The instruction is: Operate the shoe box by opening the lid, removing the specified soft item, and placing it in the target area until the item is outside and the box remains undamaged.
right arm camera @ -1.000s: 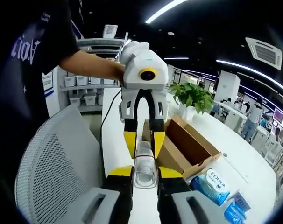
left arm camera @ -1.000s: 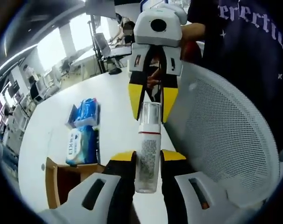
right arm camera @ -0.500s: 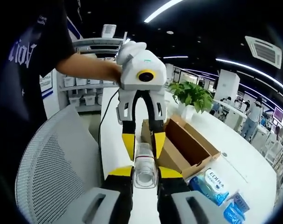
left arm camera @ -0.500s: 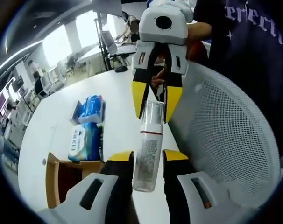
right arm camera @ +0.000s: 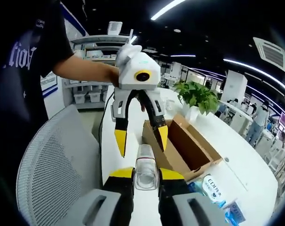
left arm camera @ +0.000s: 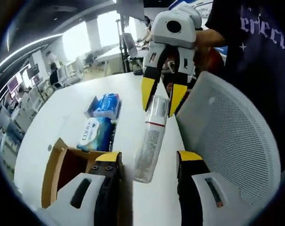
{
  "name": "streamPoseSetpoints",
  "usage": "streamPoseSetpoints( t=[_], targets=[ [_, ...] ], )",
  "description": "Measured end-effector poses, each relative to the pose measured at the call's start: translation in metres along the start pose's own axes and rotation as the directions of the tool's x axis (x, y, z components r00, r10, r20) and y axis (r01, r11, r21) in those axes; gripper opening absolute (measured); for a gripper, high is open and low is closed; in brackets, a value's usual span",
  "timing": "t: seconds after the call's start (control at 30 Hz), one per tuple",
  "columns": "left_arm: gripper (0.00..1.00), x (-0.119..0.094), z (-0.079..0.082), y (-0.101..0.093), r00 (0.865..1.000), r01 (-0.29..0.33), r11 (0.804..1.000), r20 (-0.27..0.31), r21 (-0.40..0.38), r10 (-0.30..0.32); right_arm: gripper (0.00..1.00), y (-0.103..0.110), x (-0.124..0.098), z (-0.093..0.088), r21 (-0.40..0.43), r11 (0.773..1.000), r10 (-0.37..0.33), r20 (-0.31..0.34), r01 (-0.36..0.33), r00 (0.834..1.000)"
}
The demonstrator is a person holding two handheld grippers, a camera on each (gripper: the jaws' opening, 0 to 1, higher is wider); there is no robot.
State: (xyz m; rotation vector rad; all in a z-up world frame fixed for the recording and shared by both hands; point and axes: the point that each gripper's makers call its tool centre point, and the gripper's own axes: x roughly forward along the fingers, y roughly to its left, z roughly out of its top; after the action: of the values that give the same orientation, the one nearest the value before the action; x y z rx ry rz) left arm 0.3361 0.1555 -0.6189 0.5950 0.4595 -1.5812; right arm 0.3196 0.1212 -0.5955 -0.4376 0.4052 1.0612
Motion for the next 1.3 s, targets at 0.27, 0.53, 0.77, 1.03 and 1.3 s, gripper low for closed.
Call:
streamPoseSetpoints(
  t=[0.27,0.53,0.77,1.03,1.3],
  targets=[
    [0.64,-0.013,-0.007,0.008,0.995,-0.087,0.991,0.045,-0.097,0.092,0.14,-0.016,-0.008,0.003,-0.052,0.998,0.034,-0.053,-0.037,0.998],
    [0.78,-0.028,-0.015,0.019,0.973,-0.187,0.958,0.091,-0.216,0.21,0.14,-0.047,-0.023,0.008,-0.141,0.988,0.048,-0.128,-0.066,0.991],
    [0.8,-0.038,-0.026,0.016,0.96,-0.227,0.936,0.098,-0.269,0.261,0.14,-0.069,-0.033,0.015,-0.193,0.978,0.05,-0.178,-0.085,0.983],
    [0.89,-0.049,-0.038,0.017,0.937,-0.29,0.898,0.092,-0.331,0.336,0.14,-0.098,-0.041,0.022,-0.27,0.956,0.046,-0.248,-0.115,0.968],
    [0.99,-0.057,-0.045,0.02,0.915,-0.344,0.866,0.077,-0.364,0.396,0.14,-0.127,-0.046,0.027,-0.308,0.943,0.028,-0.299,-0.125,0.954]
  ],
)
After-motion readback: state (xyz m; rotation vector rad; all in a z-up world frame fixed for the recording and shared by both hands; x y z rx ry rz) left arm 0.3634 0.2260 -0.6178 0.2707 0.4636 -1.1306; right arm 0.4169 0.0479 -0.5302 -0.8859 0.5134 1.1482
